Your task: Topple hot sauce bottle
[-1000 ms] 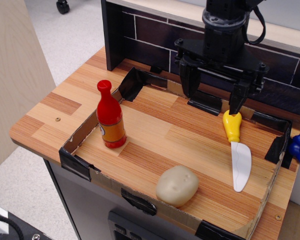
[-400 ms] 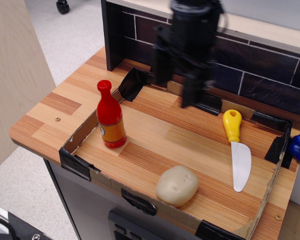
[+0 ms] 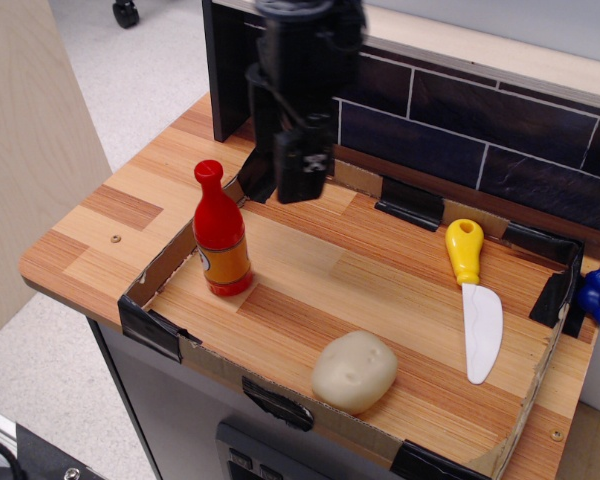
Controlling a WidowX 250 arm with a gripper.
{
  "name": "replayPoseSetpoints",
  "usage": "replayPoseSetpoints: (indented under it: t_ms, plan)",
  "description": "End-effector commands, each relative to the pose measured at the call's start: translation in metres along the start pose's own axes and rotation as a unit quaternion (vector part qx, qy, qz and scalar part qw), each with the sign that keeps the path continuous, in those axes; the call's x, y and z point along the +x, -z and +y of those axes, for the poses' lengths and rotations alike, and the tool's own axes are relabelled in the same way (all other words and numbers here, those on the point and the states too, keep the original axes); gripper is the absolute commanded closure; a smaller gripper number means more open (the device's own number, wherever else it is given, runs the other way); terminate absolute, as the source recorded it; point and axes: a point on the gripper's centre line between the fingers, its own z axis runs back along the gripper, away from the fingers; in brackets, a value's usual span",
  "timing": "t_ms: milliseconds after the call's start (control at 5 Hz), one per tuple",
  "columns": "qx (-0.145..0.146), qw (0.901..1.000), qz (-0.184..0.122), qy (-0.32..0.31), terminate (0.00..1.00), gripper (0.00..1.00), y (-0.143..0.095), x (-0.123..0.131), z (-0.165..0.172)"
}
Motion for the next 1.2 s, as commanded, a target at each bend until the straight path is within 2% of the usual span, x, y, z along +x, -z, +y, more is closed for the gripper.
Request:
replayPoseSetpoints:
  t_ms: [0, 200, 600, 800, 1000]
  plan:
    - [0.037, 0.9988, -0.025, 0.02, 0.0, 0.0, -0.014, -0.017, 0.0]
    - [0.042, 0.9983, -0.031, 0.027, 0.0, 0.0, -0.014, -0.023, 0.005]
    - [0.063, 0.9978, -0.019, 0.012, 0.0, 0.0, -0.004, -0.027, 0.01]
    - [0.044, 0.999, -0.004, 0.012, 0.0, 1.0, -0.004, -0.026, 0.014]
    - [0.048, 0.9988, -0.003, 0.004, 0.0, 1.0, -0.004, -0.024, 0.014]
